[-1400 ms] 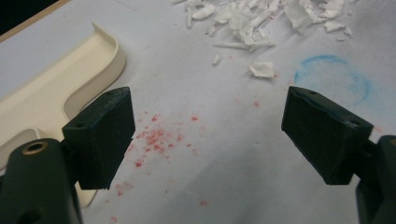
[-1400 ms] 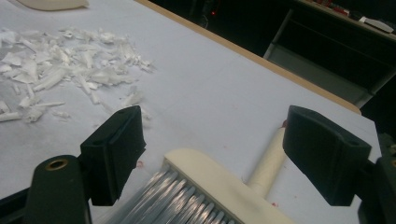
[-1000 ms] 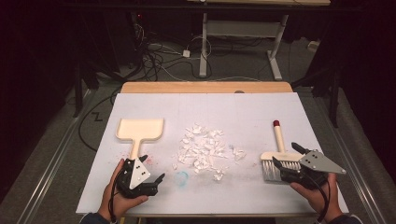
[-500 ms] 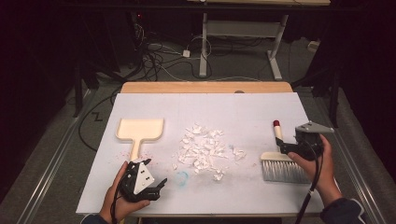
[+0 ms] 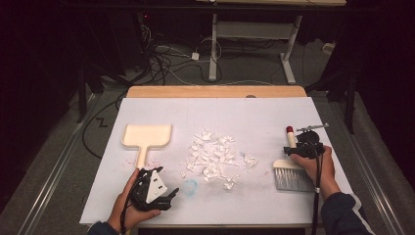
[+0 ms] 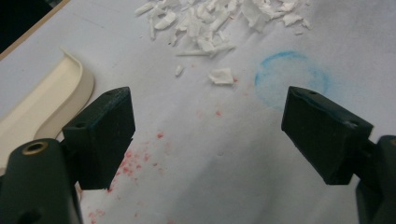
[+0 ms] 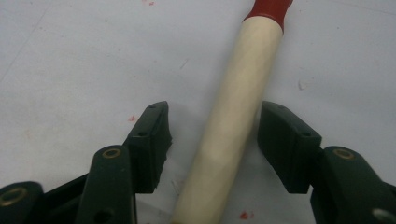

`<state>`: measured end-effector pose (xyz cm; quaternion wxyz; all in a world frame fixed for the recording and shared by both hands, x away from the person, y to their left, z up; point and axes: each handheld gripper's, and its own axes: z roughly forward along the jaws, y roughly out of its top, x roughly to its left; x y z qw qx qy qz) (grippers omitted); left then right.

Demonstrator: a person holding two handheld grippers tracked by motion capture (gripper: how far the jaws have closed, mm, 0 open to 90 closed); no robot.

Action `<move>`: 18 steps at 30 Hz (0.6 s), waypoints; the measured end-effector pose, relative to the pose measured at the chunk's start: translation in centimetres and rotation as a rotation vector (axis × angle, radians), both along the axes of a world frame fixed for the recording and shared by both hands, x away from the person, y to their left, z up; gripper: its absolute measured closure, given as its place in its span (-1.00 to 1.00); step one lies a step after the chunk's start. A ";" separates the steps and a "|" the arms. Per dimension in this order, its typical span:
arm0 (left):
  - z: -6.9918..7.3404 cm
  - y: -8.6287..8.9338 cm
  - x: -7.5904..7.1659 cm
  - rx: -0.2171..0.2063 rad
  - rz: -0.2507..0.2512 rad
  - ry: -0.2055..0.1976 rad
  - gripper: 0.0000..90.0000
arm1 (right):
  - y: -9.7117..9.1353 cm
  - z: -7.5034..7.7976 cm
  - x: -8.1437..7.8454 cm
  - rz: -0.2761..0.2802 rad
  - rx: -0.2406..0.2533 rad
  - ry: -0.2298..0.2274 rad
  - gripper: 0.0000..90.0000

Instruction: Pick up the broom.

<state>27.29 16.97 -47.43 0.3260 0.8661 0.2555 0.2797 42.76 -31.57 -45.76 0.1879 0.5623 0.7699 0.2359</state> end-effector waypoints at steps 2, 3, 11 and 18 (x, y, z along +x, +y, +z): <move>0.0 0.0 -0.1 0.000 0.002 0.004 -0.63 | -0.2 0.0 0.0 -0.023 0.005 -0.006 0.31; 0.0 0.0 -0.1 0.000 0.002 0.004 -0.63 | -0.2 0.0 0.0 -0.023 0.005 -0.006 0.31; -0.2 -0.2 -0.1 0.009 -0.006 0.012 -0.63 | -0.2 -0.1 -0.1 -0.035 0.010 -0.024 0.46; -0.3 -0.3 -0.1 0.013 -0.011 0.015 -0.62 | 0.1 -0.1 0.0 -0.010 0.002 -0.037 0.57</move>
